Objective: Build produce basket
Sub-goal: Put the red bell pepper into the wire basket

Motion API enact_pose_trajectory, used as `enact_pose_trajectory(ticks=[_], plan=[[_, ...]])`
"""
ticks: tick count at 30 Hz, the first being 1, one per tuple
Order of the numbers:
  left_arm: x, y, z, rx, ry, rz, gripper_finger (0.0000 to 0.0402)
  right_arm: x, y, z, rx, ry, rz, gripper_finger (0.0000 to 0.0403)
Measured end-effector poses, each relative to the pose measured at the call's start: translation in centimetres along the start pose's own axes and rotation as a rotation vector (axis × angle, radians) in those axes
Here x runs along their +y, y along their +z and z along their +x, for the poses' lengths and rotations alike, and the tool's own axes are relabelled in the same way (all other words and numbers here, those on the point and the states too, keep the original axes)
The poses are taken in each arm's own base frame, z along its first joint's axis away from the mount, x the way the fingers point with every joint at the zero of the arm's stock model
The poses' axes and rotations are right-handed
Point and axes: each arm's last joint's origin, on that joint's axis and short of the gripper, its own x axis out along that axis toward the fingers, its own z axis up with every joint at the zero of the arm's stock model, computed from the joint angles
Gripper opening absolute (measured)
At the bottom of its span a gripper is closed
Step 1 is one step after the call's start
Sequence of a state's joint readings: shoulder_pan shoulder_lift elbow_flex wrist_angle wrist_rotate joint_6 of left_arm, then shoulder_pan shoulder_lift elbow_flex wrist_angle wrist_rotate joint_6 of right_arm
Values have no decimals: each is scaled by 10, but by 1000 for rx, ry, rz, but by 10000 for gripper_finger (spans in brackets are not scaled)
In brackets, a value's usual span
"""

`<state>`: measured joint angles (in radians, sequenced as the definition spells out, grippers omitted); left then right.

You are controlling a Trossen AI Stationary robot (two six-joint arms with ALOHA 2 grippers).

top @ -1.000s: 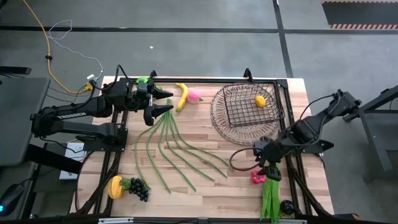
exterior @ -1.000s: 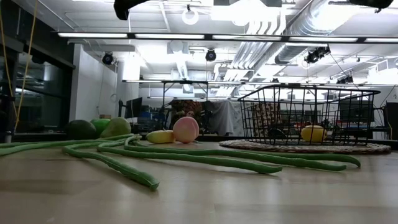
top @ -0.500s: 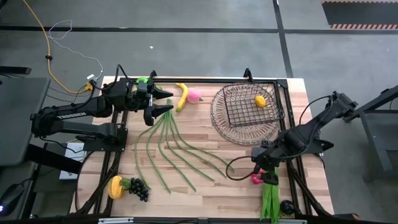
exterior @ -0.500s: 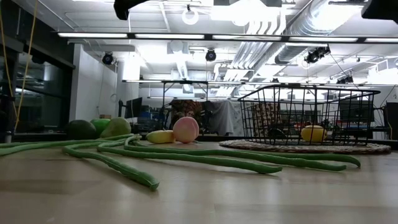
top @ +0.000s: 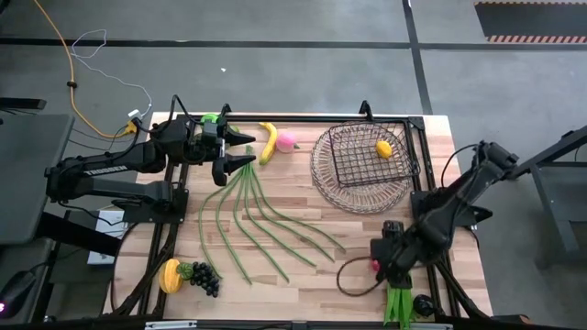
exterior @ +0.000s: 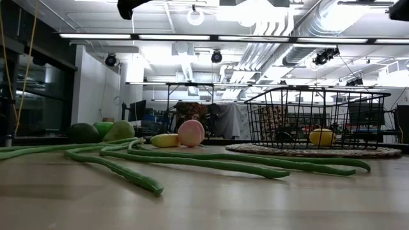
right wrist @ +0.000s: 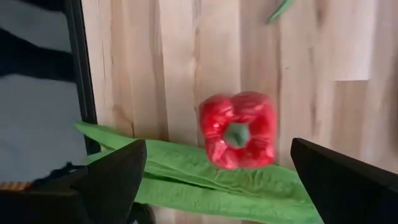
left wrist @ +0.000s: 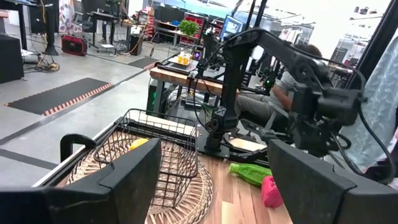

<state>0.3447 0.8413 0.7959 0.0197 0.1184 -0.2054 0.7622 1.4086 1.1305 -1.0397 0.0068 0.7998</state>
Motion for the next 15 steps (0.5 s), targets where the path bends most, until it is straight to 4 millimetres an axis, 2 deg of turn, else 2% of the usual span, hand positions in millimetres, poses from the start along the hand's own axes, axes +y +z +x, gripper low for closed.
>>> enact_pose_trajectory(ticks=[6,15], plan=[[0,0,0,0,0,0,282,15,-2,33,40,-116,-73,387],[0,0,0,-1,2,0,282,16,0,67,101,-290,-87,387]])
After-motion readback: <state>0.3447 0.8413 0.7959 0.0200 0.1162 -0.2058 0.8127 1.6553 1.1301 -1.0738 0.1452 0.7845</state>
